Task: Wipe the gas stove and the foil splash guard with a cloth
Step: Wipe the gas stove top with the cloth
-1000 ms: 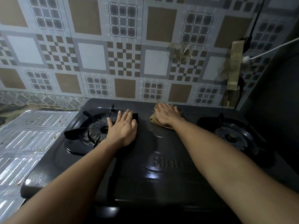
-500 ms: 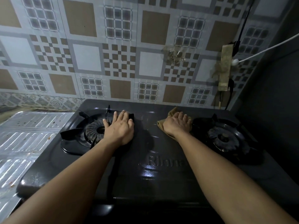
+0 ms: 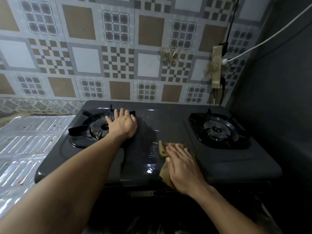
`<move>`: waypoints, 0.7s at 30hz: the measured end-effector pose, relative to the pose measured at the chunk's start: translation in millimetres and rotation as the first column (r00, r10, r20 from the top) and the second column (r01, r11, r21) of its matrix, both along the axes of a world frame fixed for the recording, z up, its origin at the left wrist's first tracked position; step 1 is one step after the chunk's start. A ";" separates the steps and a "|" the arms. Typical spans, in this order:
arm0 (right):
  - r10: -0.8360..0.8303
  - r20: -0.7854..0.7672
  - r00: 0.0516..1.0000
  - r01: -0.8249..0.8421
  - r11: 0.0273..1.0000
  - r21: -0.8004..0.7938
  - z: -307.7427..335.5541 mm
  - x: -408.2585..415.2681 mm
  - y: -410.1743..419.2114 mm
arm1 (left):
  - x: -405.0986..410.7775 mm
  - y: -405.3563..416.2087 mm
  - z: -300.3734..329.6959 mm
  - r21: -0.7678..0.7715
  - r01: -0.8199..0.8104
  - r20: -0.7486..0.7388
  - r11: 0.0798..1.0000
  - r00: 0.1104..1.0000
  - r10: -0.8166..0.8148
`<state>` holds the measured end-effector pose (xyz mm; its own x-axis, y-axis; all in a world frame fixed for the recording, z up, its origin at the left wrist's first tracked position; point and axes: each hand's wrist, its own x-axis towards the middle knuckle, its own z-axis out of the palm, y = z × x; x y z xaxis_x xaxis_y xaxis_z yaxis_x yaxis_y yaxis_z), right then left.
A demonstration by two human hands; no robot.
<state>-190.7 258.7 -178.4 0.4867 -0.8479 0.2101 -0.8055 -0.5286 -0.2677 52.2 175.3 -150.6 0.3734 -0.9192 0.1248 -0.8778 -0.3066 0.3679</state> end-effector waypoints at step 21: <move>-0.241 0.306 0.921 0.215 0.970 0.117 66.6 -29.0 -24.5 | 21.9 91.8 11.6 0.027 0.099 0.139 0.995 0.985 -0.102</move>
